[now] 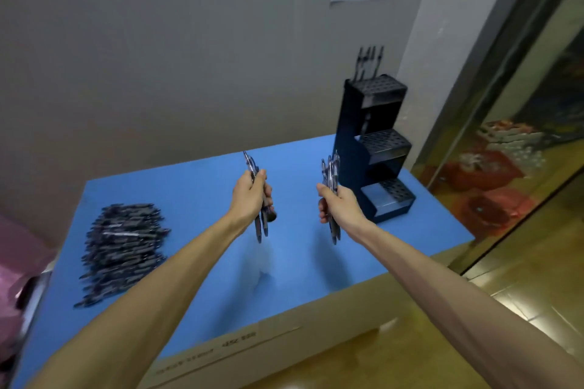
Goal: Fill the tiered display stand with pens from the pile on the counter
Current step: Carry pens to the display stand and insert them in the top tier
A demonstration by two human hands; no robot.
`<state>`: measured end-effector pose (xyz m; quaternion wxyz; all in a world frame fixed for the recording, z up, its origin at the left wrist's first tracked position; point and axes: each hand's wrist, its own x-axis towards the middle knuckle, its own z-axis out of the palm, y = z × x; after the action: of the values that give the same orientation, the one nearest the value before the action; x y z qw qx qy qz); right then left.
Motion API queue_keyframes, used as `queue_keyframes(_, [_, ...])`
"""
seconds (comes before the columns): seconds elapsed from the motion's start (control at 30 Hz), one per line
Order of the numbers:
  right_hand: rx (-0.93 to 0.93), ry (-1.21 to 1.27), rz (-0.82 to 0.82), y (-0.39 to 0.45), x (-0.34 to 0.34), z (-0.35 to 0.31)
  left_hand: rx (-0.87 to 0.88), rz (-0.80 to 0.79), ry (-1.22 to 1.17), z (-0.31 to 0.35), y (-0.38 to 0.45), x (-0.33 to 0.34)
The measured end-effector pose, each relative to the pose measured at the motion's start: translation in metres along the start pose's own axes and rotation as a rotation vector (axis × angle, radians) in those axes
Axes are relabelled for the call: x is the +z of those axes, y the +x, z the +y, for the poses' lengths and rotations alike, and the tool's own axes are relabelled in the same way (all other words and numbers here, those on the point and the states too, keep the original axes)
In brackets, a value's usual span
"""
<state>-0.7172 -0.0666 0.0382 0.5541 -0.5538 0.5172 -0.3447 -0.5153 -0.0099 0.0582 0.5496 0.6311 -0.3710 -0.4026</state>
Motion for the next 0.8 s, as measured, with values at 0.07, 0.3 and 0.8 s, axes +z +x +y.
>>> queue_keyframes(0.07, [-0.059, -0.049, 0.037, 0.011, -0.04, -0.011, 0.047, 0.006, 0.031, 0.015, 0.005, 0.036])
queue_keyframes(0.3, [-0.184, -0.142, 0.077, 0.059, -0.181, -0.046, 0.233, 0.09, 0.209, 0.071, 0.027, 0.153])
queue_keyframes(0.8, [-0.265, -0.032, -0.088, 0.167, -0.296, -0.115, 0.394, 0.246, 0.493, 0.167, 0.087, 0.263])
